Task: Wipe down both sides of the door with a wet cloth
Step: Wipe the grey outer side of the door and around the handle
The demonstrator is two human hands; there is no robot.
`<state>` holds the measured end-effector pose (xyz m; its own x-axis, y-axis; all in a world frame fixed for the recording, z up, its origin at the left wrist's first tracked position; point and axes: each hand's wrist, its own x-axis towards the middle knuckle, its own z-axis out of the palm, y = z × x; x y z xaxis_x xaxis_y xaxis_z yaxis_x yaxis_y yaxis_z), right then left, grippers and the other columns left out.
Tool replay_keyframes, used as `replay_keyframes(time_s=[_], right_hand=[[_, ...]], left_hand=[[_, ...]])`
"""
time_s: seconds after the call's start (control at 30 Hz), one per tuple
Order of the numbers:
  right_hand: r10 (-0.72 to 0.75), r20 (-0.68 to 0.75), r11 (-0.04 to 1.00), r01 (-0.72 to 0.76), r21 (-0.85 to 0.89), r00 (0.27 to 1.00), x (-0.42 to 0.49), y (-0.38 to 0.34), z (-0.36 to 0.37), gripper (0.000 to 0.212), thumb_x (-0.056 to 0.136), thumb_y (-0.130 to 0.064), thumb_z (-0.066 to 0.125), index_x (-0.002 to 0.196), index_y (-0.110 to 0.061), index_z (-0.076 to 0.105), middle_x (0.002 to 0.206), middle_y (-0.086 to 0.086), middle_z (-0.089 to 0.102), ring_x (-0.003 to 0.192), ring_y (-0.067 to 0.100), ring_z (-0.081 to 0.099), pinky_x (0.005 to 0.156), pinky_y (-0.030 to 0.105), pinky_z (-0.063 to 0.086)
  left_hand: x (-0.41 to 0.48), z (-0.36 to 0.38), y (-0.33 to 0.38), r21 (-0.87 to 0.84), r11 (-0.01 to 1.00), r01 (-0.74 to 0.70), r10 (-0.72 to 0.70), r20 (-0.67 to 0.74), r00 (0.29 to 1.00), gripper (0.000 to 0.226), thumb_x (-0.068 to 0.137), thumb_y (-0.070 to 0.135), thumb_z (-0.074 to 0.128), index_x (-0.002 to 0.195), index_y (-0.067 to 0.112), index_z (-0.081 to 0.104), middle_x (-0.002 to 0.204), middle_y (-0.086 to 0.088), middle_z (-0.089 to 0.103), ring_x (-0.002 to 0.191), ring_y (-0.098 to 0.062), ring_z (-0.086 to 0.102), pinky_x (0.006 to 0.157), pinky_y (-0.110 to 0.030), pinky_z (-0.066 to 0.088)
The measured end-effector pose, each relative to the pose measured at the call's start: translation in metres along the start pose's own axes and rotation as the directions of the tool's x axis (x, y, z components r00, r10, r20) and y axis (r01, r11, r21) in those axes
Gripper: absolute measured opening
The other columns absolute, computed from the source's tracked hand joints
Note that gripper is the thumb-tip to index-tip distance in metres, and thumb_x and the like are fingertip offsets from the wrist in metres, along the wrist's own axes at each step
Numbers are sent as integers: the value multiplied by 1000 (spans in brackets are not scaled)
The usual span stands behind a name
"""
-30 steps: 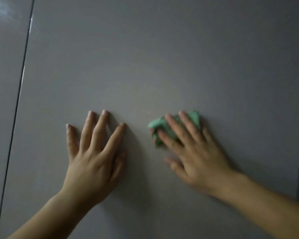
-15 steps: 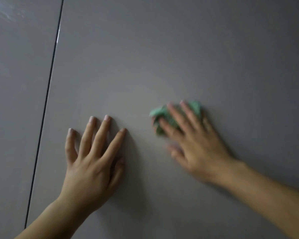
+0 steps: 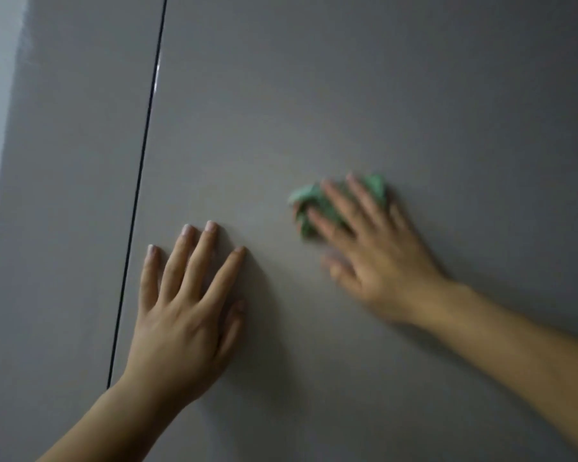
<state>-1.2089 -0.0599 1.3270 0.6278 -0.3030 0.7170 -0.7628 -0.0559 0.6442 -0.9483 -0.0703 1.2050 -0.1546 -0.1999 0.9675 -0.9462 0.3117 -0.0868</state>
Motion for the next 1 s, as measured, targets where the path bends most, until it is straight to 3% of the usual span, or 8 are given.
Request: replay_keyframes(time_s=[0.07, 0.13, 0.27, 0.37, 0.47, 0.6, 0.83, 1.0], right_hand=[[237, -27, 966, -232, 114, 971, 43, 13, -11, 72, 95, -56, 26, 161, -26, 24, 171, 8, 12, 157, 36, 7, 123, 56, 11], [354, -42, 925, -343, 164, 934, 64, 5, -13, 74, 96, -57, 30, 162, -26, 19, 172, 8, 6, 158, 36, 0, 124, 55, 6], [56, -65, 997, -52, 63, 996, 17, -68, 11, 77, 94, -56, 42, 162, -26, 22, 171, 10, 12, 157, 38, 7, 120, 60, 17], [-137, 4, 990, 136, 41, 991, -11, -92, 16, 72, 96, -55, 40, 161, -29, 25, 171, 7, 14, 157, 34, 11, 121, 60, 20], [0, -36, 999, 2, 53, 999, 36, -65, 3, 71, 94, -52, 36, 160, -28, 29, 170, 7, 19, 156, 35, 16, 118, 59, 25], [254, -52, 955, -242, 174, 966, 105, -42, -14, 72, 95, -56, 29, 162, -29, 20, 172, 4, 6, 158, 33, 2, 121, 60, 12], [-169, -76, 985, 172, 30, 983, 58, -99, 7, 70, 96, -51, 38, 161, -26, 27, 171, 7, 15, 157, 34, 12, 122, 59, 18], [128, -57, 979, -117, 170, 990, 133, -73, -16, 72, 95, -56, 23, 162, -29, 21, 172, 5, 6, 158, 33, 1, 122, 59, 10]], left_hand=[[-3, -2, -6, 8, 999, 42, -42, 0, 999, 63, 96, 42, 43, 153, 16, 50, 168, -17, 27, 157, -41, 18, 122, -70, 14], [-7, -2, -10, 3, 998, 65, -65, -4, 998, 64, 97, 42, 42, 155, 17, 47, 169, -17, 27, 158, -41, 17, 122, -70, 13], [-15, 0, -24, 10, 1000, 28, -28, -6, 1000, 65, 98, 43, 41, 159, 19, 41, 170, -15, 23, 158, -41, 14, 124, -67, 16], [-21, -1, -39, 22, 1000, 17, -17, 10, 1000, 65, 100, 44, 39, 161, 20, 35, 171, -13, 20, 159, -39, 11, 125, -64, 16], [-24, -4, -58, 48, 998, 36, -37, 12, 999, 65, 101, 45, 38, 161, 21, 31, 172, -11, 19, 160, -38, 10, 126, -62, 13], [-26, -5, -74, 36, 998, 47, -47, 3, 999, 66, 103, 48, 37, 162, 20, 28, 172, -10, 18, 160, -37, 9, 127, -60, 12], [-32, -10, -82, 49, 996, 71, -73, 41, 997, 70, 104, 54, 35, 164, 21, 21, 174, -8, 11, 161, -34, 5, 129, -55, 8], [-34, -14, -84, 102, 989, 108, -118, 99, 988, 72, 105, 59, 29, 166, 24, 14, 175, -5, 6, 161, -33, 0, 128, -57, 7]])
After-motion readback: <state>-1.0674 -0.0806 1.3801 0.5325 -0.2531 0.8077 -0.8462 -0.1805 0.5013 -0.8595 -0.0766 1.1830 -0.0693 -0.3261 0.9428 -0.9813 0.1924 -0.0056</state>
